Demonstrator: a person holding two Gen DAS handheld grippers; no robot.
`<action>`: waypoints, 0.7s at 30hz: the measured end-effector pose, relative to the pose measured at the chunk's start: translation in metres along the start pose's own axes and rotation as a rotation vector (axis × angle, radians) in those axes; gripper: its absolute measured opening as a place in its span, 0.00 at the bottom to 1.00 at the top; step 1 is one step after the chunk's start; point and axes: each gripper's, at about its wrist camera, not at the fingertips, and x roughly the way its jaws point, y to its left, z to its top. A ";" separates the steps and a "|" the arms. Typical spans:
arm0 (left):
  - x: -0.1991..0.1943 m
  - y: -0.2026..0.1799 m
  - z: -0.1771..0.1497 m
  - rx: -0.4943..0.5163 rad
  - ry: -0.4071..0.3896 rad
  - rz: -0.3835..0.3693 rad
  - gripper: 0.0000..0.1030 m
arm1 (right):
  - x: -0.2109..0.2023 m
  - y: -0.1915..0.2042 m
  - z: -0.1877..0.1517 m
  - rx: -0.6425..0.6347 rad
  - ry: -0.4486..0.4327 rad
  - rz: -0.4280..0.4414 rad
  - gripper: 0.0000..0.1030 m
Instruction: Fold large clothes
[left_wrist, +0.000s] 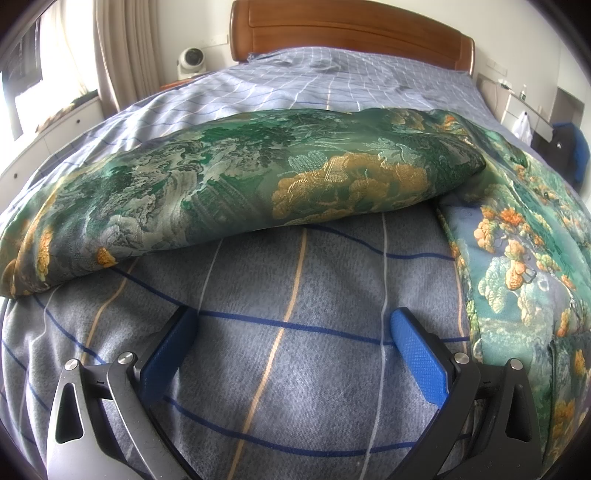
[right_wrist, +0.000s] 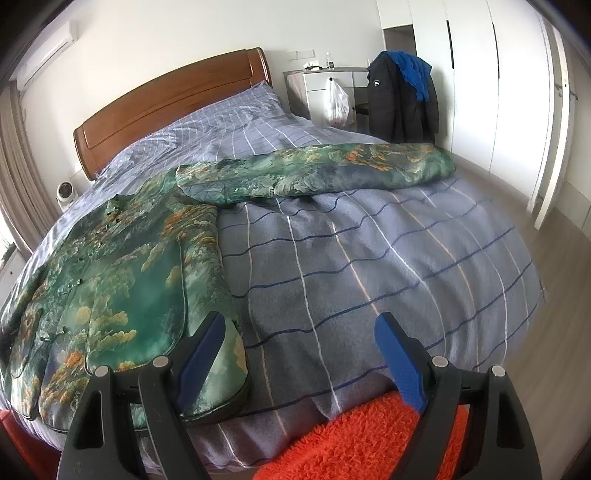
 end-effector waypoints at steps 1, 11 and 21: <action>0.000 0.000 0.000 0.000 0.000 0.000 1.00 | -0.001 0.001 0.000 -0.006 -0.002 -0.002 0.80; 0.000 0.000 0.000 0.000 0.000 0.000 1.00 | -0.001 0.000 0.000 0.011 -0.002 0.001 0.80; 0.000 0.000 0.000 -0.001 -0.001 0.000 1.00 | 0.002 -0.004 0.001 0.030 0.005 0.004 0.80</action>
